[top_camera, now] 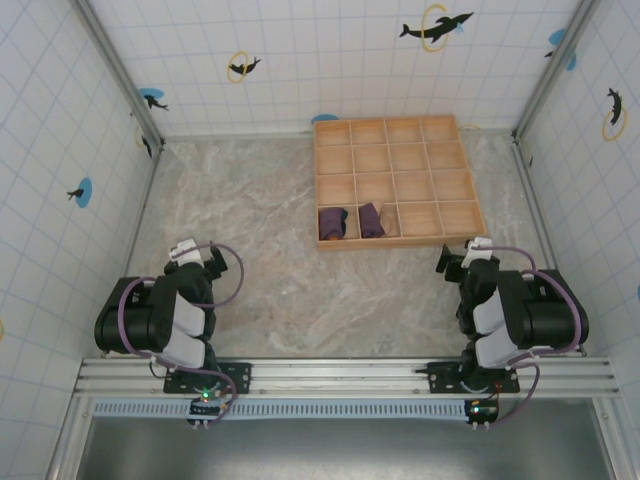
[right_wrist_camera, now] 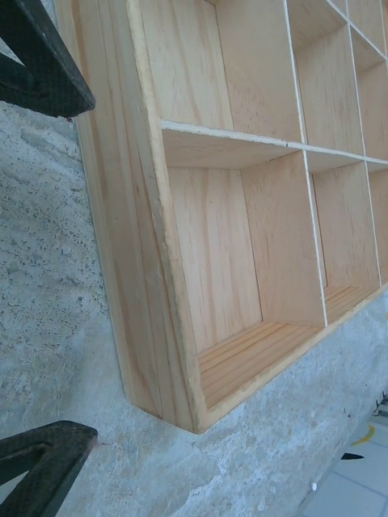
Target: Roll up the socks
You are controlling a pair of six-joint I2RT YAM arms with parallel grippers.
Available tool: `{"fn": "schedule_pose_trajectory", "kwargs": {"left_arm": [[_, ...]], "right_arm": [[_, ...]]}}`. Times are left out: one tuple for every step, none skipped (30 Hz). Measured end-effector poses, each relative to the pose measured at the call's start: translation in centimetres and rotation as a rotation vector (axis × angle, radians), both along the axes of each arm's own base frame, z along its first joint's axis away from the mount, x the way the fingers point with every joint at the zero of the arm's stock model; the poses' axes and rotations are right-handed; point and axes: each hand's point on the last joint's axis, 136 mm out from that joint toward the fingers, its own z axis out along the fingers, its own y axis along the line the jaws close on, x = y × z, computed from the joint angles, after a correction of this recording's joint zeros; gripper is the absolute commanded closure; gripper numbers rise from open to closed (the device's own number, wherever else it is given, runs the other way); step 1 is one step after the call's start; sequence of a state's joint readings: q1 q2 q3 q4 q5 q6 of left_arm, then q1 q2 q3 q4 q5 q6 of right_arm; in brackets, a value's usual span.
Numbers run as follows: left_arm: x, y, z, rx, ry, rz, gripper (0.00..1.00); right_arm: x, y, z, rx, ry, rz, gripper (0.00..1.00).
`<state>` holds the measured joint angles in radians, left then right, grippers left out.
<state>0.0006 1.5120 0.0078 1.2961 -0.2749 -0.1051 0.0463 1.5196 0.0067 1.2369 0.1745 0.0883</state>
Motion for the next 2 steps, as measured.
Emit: {"fn": "schedule_pose_trajectory", "kwargs": {"left_arm": [[0.0,0.0,0.0,0.0,0.0,0.0,0.03],[0.0,0.0,0.0,0.0,0.0,0.0,0.02]], "right_arm": [[0.0,-0.03,0.01,-0.001,0.0,-0.002,0.0],[-0.01,-0.1,0.02,-0.003,-0.001,-0.007,0.0]]}}
